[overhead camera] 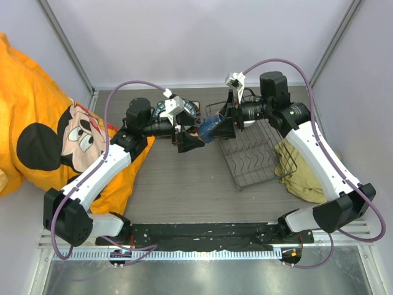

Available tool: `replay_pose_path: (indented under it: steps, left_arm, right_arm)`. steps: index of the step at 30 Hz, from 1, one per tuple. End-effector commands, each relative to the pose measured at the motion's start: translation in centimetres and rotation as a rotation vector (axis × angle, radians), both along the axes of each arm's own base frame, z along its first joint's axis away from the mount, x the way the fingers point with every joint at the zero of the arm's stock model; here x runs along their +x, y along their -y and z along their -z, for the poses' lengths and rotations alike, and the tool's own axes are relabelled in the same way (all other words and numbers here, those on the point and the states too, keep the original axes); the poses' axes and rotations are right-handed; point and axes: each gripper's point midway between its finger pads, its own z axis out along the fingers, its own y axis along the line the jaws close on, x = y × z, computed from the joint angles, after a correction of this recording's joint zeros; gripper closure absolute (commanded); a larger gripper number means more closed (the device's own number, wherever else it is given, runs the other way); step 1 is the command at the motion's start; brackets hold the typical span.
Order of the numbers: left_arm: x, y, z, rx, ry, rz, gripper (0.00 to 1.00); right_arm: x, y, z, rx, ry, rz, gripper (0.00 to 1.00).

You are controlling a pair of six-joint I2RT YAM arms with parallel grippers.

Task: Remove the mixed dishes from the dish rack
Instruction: Pick up the cup from the dish rack, then place the cup at the center of the board.

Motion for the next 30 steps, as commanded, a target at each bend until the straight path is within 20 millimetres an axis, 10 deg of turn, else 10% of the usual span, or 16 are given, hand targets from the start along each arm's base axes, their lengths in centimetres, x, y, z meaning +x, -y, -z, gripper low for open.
replay_pose_path:
  steps: [1, 30]
  left_arm:
    - [-0.6, 0.2, -4.6, -0.143, 0.06, -0.008, 0.05]
    - [-2.0, 0.3, -7.6, -0.349, -0.088, 0.028, 0.58]
  right_arm:
    - [-1.6, -0.4, -3.9, 0.124, 0.063, -0.061, 0.86]
    - [-3.3, -0.5, -6.1, 0.349, -0.025, -0.116, 0.86]
